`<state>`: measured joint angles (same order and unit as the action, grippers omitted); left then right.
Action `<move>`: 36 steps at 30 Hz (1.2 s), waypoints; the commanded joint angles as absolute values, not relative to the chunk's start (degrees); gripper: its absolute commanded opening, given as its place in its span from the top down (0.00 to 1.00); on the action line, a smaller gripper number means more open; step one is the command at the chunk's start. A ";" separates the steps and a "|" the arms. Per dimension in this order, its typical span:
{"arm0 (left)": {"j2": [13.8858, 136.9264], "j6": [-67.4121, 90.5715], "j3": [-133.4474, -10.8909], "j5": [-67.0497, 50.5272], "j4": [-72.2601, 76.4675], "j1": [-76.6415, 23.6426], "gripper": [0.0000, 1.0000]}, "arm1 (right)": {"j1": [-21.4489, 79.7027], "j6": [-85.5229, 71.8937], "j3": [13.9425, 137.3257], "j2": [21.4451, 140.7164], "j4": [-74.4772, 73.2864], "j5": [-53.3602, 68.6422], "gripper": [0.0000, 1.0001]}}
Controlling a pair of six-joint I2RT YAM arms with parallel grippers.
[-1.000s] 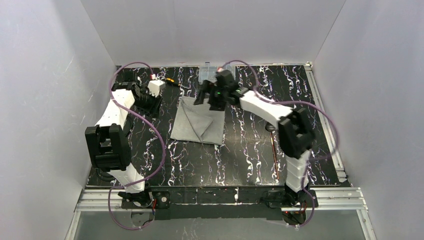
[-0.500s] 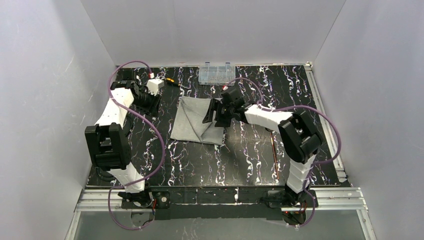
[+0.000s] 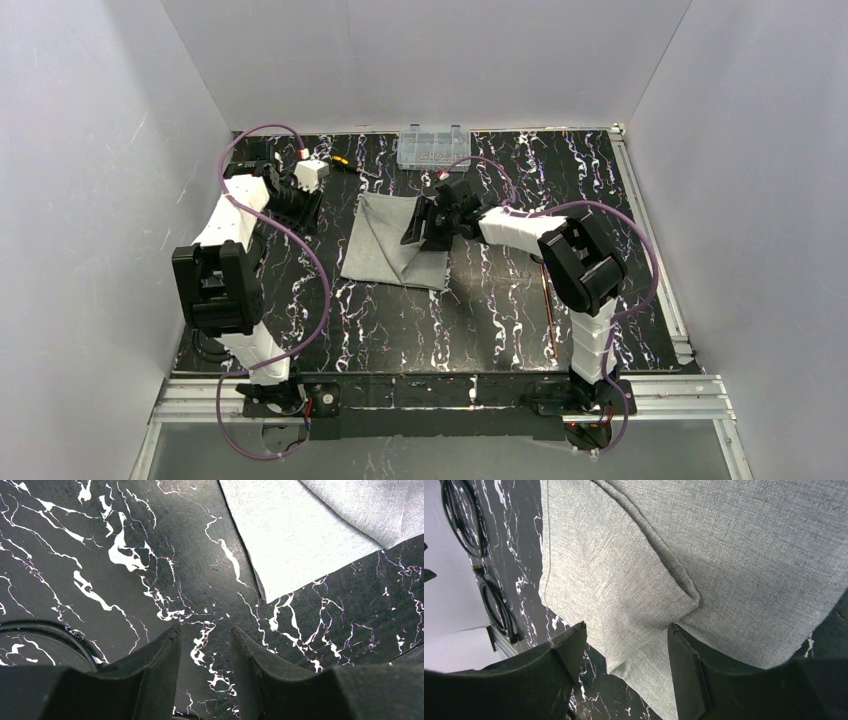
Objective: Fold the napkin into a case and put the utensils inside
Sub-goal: Smooth out the square-folded napkin at the center of the board.
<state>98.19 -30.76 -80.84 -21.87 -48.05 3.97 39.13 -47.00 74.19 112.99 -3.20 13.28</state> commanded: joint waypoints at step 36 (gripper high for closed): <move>99.05 -26.82 -83.55 -18.90 -50.46 4.14 0.63 | 55.75 -34.21 91.21 121.36 -4.10 8.34 0.74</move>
